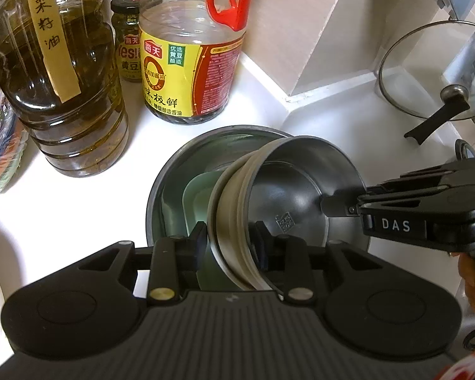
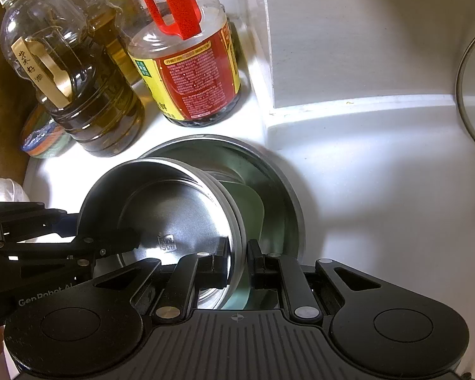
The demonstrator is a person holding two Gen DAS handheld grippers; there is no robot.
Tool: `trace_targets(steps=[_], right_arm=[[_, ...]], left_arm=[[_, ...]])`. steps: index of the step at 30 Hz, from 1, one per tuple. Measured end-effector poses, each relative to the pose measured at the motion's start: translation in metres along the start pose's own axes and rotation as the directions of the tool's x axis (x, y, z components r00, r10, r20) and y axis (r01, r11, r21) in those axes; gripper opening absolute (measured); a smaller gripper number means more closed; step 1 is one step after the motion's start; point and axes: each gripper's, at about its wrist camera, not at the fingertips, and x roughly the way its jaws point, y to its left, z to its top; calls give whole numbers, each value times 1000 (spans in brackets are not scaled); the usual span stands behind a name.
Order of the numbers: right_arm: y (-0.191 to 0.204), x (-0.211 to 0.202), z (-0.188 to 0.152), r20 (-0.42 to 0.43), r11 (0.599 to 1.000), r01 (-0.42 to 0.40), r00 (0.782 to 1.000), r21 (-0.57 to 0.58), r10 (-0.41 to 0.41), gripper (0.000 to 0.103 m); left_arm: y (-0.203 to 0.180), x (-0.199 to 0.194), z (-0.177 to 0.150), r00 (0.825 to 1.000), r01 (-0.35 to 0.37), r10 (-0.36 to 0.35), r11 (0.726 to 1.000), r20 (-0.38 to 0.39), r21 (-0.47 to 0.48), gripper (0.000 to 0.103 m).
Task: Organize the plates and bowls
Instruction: 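Lower the bowl stack onto the green plate on the steel tray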
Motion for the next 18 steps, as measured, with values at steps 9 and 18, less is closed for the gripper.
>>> trace_targets(steps=[9,18], right_arm=[[0,1,1,4,1000,-3,1000,8,3,12],[0,3,3,0,1000,-7,1000,21,7,12]], left_arm=[[-3,-7,7,998,-30,28,998,53,47,28],[-4,-2,9,997,-46,41,995,59,88,23]])
